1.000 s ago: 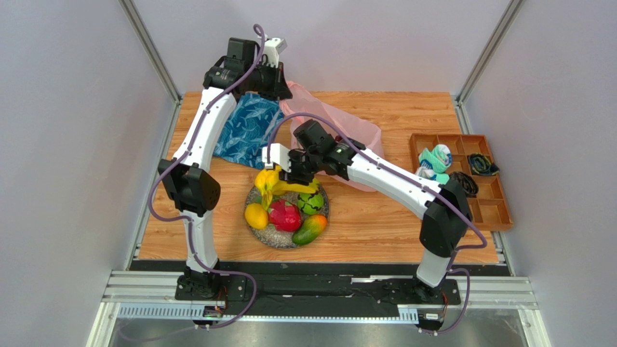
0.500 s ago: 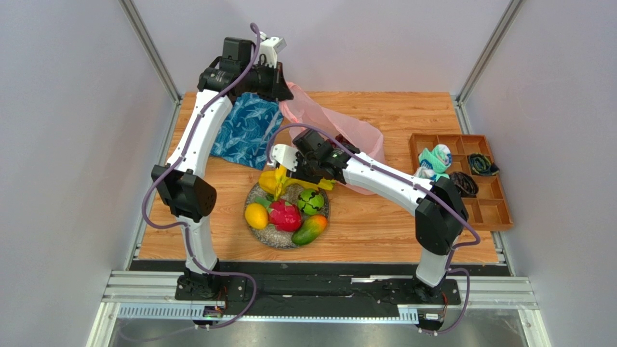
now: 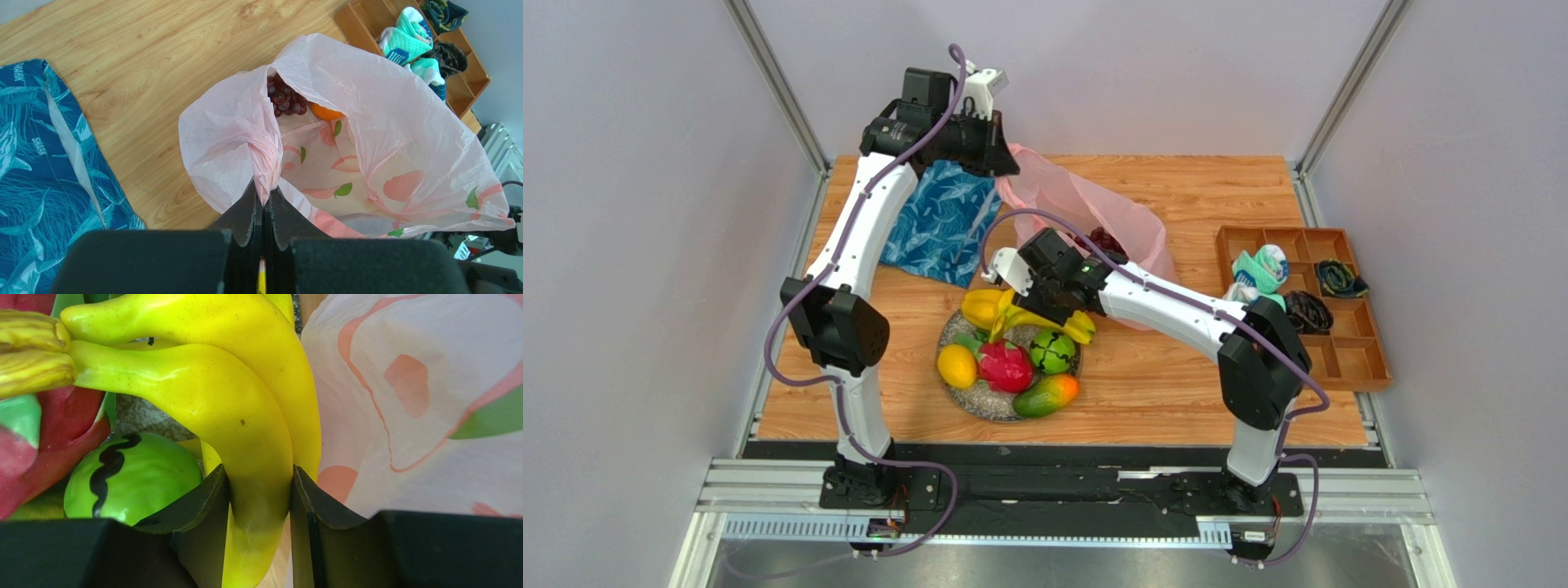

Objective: Take the fake fruits out of the plastic bag

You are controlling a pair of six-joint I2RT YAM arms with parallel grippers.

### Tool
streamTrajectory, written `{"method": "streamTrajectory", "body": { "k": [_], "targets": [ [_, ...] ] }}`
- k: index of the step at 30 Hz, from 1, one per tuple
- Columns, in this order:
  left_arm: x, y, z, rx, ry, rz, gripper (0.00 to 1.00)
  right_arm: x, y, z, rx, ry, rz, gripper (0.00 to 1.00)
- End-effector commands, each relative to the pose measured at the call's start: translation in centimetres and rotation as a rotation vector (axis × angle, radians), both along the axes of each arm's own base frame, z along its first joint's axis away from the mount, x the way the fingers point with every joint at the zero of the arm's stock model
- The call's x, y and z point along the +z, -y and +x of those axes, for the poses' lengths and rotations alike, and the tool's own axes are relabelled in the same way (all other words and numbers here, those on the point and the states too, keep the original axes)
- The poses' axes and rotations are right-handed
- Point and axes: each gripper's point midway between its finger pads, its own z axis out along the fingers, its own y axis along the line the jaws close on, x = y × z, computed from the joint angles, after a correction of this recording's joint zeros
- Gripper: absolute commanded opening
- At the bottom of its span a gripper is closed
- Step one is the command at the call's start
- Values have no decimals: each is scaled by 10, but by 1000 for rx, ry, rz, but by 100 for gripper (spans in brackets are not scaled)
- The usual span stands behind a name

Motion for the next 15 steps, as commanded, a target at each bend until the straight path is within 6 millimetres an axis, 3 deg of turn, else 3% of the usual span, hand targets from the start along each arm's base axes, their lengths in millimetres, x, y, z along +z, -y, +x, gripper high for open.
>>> {"method": "streamTrajectory", "body": {
  "k": [1, 9, 15],
  "targets": [
    [30, -4, -10, -7, 75, -18, 0, -9, -3, -8, -46, -50, 11, 35],
    [25, 3, -8, -20, 68, -18, 0, -1, -7, 1, -77, -18, 47, 73],
    [25, 7, -5, -28, 70, -21, 0, 12, -9, 4, -76, 0, 70, 82]
  ]
}}
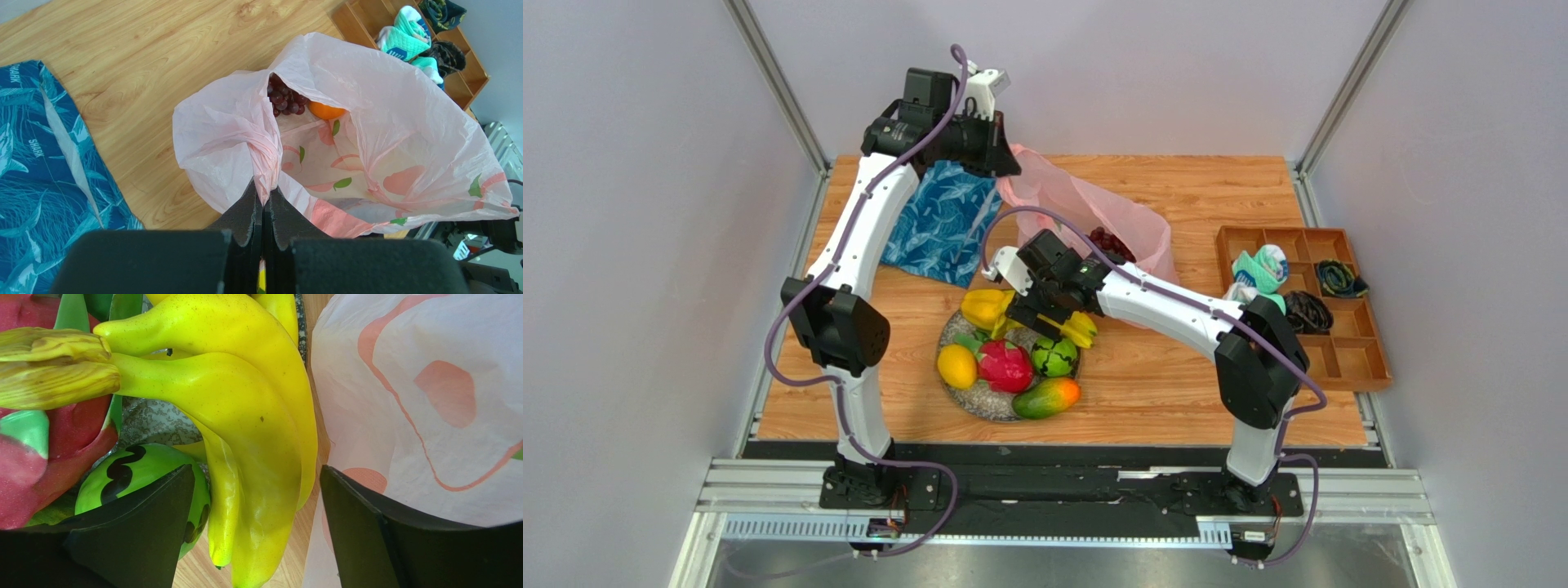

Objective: Take the fake fruits out of the plastic bag

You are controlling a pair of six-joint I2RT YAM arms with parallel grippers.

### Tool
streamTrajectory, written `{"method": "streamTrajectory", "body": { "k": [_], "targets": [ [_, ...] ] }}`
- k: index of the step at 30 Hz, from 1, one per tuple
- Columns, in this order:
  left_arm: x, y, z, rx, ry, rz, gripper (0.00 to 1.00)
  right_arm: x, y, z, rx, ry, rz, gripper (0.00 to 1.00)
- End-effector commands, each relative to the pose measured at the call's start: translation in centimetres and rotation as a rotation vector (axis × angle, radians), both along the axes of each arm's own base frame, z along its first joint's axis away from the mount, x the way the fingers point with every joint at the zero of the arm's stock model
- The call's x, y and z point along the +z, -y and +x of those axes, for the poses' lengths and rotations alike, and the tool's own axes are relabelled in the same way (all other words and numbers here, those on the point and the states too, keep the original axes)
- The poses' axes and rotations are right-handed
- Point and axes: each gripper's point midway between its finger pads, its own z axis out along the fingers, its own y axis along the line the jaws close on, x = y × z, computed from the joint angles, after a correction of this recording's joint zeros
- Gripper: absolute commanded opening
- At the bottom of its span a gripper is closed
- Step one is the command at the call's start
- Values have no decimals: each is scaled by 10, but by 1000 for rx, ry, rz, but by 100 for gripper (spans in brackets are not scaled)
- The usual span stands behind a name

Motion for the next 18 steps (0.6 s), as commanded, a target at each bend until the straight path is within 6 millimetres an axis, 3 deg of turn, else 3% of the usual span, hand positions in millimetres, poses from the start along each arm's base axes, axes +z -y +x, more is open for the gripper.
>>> {"method": "streamTrajectory", "body": {
  "k": [1, 4, 7, 8, 12, 15, 18],
  "targets": [
    [24, 3, -3, -19, 70, -20, 0, 21, -8, 7, -22, 35, 56, 82],
    [25, 5, -1, -22, 71, -26, 0, 46, -6, 8, -26, 29, 95, 83],
    [30, 7, 0, -31, 78, -40, 0, 102, -11, -3, 62, 23, 264, 83],
    [28, 8, 0, -32, 73, -43, 0, 136, -8, -9, 103, 76, 328, 83],
    [21, 10, -1, -39, 45, -46, 0, 199, 1, -26, 211, 162, 470, 82],
    [14, 12, -4, -48, 16, -53, 0, 229, 16, -12, 159, 233, 564, 80],
    [7, 15, -10, -71, -6, -55, 0, 234, 27, 14, 91, 285, 599, 73]
  ]
}}
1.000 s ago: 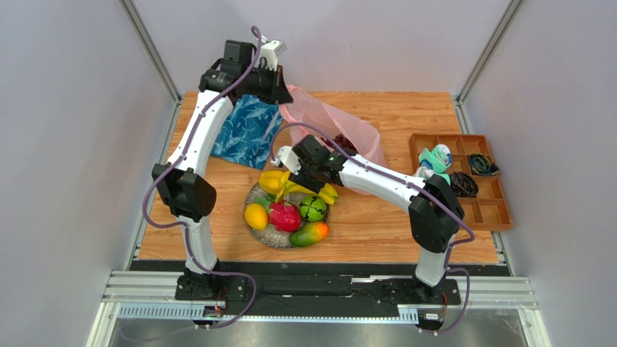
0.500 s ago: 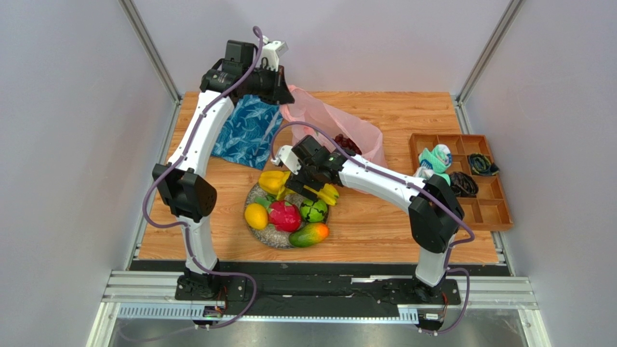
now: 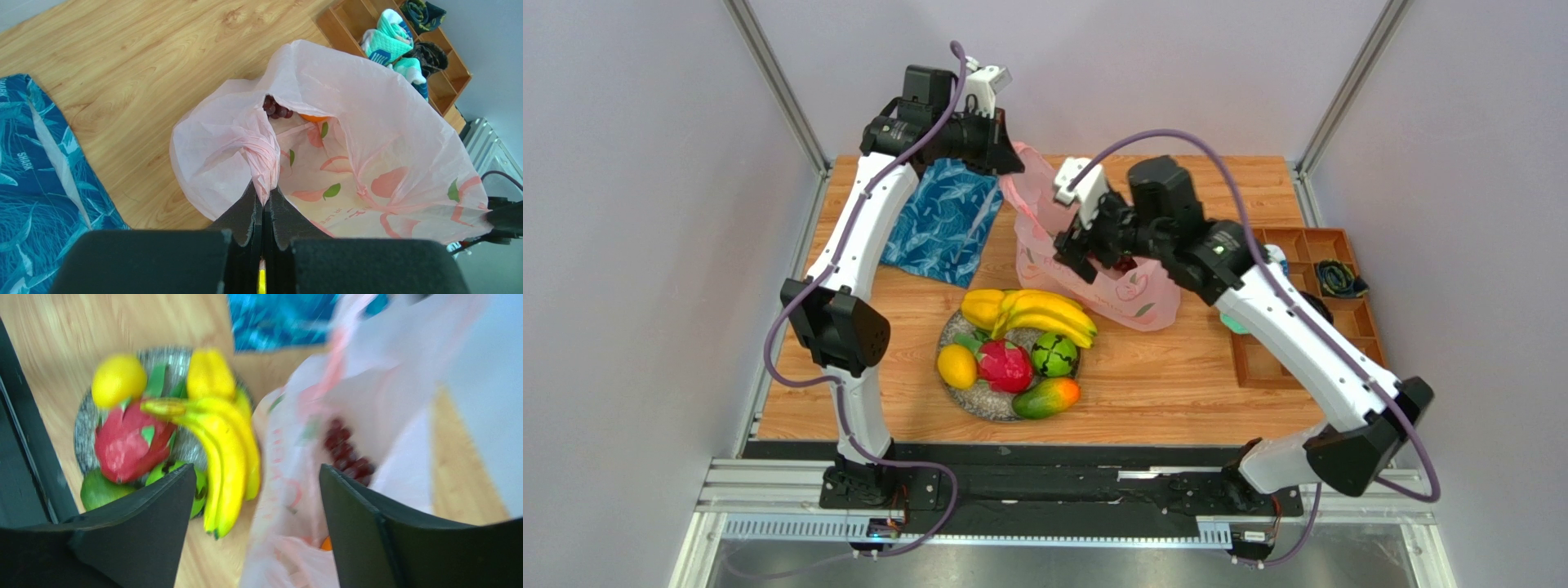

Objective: Take the fake fruits out of the plastic bag

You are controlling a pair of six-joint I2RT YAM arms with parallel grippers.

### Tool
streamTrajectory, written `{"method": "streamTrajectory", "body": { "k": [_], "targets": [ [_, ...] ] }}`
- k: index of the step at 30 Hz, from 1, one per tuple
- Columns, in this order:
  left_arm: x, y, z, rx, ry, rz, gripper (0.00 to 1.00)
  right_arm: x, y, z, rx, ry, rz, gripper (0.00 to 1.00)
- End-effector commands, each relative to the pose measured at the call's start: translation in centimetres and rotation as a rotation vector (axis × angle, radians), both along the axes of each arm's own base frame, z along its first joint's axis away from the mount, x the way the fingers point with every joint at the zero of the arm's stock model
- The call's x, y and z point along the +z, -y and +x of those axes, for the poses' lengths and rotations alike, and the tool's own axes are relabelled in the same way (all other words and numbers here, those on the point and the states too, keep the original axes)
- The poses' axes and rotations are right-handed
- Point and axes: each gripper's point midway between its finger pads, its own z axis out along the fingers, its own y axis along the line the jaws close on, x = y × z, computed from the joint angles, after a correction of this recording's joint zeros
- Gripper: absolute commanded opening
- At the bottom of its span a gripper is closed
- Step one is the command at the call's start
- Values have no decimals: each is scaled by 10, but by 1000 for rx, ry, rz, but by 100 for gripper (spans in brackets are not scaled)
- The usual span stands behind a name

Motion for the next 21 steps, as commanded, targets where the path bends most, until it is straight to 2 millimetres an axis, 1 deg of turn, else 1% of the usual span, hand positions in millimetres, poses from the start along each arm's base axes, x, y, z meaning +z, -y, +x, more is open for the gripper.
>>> {"method": "streamTrajectory", "body": {
  "k": [1, 3, 4, 6, 7, 8, 9, 10, 11, 12, 13, 14, 15, 16, 17, 18, 20, 21],
  "targets": [
    [-4, 11, -9, -48, -23, -17, 0, 12, 2, 35, -53, 59, 79, 70],
    [-11, 12, -16, -65, -37, -4, 0, -8, 3, 50, -93, 66, 31, 66],
    [-11, 13, -20, -72, -44, -5, 0, -31, 6, 62, -133, 47, -27, 59],
    [-18, 12, -30, -70, -87, -9, 0, -73, 16, 66, -170, -12, -119, 53],
    [-13, 11, -39, -79, -87, -19, 0, -91, 23, 65, -196, -56, -158, 47],
    [-26, 10, -47, -79, -130, -11, 0, -109, 31, 53, -201, -128, -205, 42],
    [-28, 9, -53, -82, -146, -12, 0, -134, 41, 40, -207, -192, -245, 39],
    [-25, 7, -62, -84, -147, -13, 0, -145, 46, 29, -221, -237, -252, 38],
    [-40, 5, -70, -82, -191, -3, 0, -144, 54, 19, -227, -234, -241, 38],
    [-43, 5, -75, -85, -202, 1, 0, -167, 67, 7, -245, -266, -283, 39],
    [-43, 3, -80, -84, -202, 3, 0, -171, 72, 5, -254, -252, -285, 40],
    [-51, 2, -84, -84, -224, 10, 0, -170, 78, 3, -265, -236, -292, 40],
    [-54, 2, -85, -83, -226, 18, 0, -178, 86, 3, -287, -227, -326, 41],
    [-56, 1, -87, -83, -225, 25, 0, -178, 87, 8, -292, -205, -327, 41],
    [-60, 1, -88, -86, -226, 36, 0, -179, 90, 13, -295, -177, -345, 42],
    [-62, 2, -90, -89, -222, 44, 0, -181, 97, 25, -333, -157, -358, 45],
    [-62, 3, -89, -96, -210, 56, 0, -176, 94, 43, -342, -132, -346, 49],
    [-62, 5, -90, -103, -205, 63, 0, -183, 97, 55, -356, -149, -359, 55]
  ]
}}
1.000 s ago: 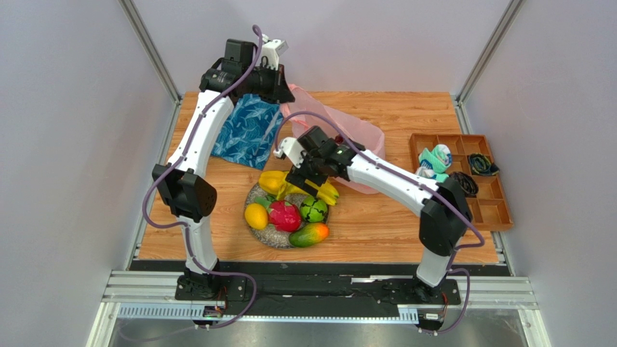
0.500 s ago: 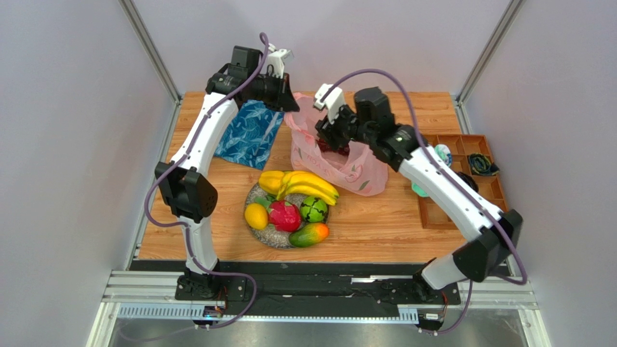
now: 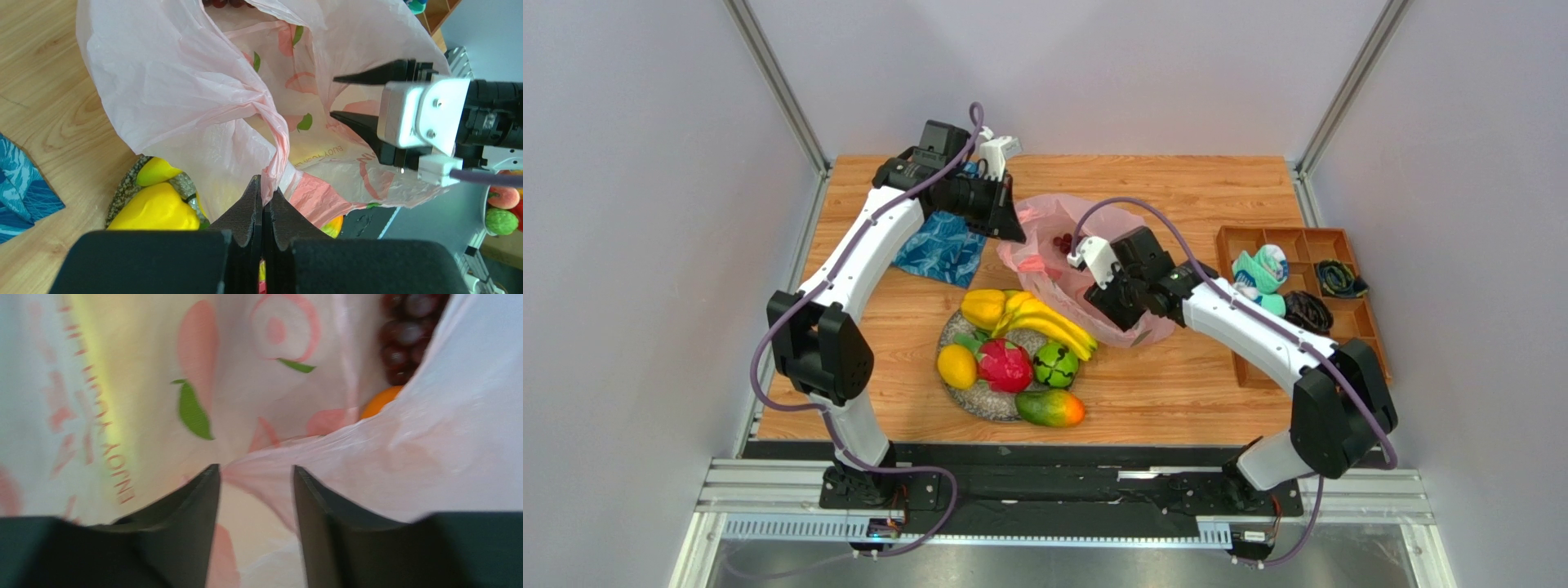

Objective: Take the fake fruits out of the plastic bag

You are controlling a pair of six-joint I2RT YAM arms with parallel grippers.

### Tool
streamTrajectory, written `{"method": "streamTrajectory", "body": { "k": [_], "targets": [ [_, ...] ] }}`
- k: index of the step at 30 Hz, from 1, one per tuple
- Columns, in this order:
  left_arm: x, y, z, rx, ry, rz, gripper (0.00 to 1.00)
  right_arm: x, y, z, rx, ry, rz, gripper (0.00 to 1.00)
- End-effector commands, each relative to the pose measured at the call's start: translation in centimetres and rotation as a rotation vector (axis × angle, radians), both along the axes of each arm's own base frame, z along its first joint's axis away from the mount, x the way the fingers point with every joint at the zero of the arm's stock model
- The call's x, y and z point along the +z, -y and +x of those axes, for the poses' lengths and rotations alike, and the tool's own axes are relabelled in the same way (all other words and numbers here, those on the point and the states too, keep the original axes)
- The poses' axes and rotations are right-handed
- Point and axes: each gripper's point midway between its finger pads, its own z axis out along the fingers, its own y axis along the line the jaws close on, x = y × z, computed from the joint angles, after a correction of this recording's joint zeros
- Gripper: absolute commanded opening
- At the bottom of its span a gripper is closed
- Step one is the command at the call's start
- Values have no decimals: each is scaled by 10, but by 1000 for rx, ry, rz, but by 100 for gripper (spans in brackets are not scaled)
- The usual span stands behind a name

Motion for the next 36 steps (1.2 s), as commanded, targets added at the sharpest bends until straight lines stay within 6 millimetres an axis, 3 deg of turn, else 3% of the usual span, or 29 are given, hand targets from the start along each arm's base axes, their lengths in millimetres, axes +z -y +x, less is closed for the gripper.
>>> {"method": "streamTrajectory", "body": {
  "k": [1, 6, 7, 8, 10, 14, 16, 17, 21, 24, 30, 31, 32, 33, 34, 36],
  "targets": [
    [21, 6, -6, -40, 91, -3, 0, 42, -6, 73, -68, 185, 37, 59],
    [30, 10, -2, -55, 146, 17, 0, 41, -6, 134, -133, 173, 21, 69],
    [29, 10, -1, -56, 147, 19, 0, 22, -5, 140, -139, 131, -7, 70],
    [29, 10, -1, -58, 150, 22, 0, 30, -9, 152, -142, 147, 6, 71],
    [27, 9, 1, -58, 153, 29, 0, 14, -9, 160, -144, 113, 2, 72],
    [32, 11, 5, -62, 170, 23, 0, 29, -23, 170, -124, 146, 66, 71],
    [33, 12, 8, -61, 169, 23, 0, 49, -30, 172, -121, 199, 120, 70],
    [38, 13, 10, -59, 182, 19, 0, 68, -31, 170, -118, 235, 150, 70],
    [37, 14, 15, -51, 179, 23, 0, 100, -43, 151, -58, 246, 239, 70],
    [33, 15, 18, -43, 173, 26, 0, 103, -52, 128, 14, 197, 292, 67],
    [35, 15, 25, -31, 180, 34, 0, 70, -78, 90, 246, 32, 330, 56],
    [37, 15, 25, -29, 182, 32, 0, 48, -77, 85, 246, -45, 297, 54],
    [39, 15, 25, -31, 185, 28, 0, 52, -82, 92, 248, -39, 295, 52],
    [39, 16, 25, -31, 184, 26, 0, 47, -82, 95, 253, -47, 275, 51],
    [40, 16, 26, -30, 186, 23, 0, 30, -81, 99, 242, -83, 244, 51],
    [42, 17, 24, -35, 185, 17, 0, 25, -76, 116, 224, -50, 194, 51]
  ]
}}
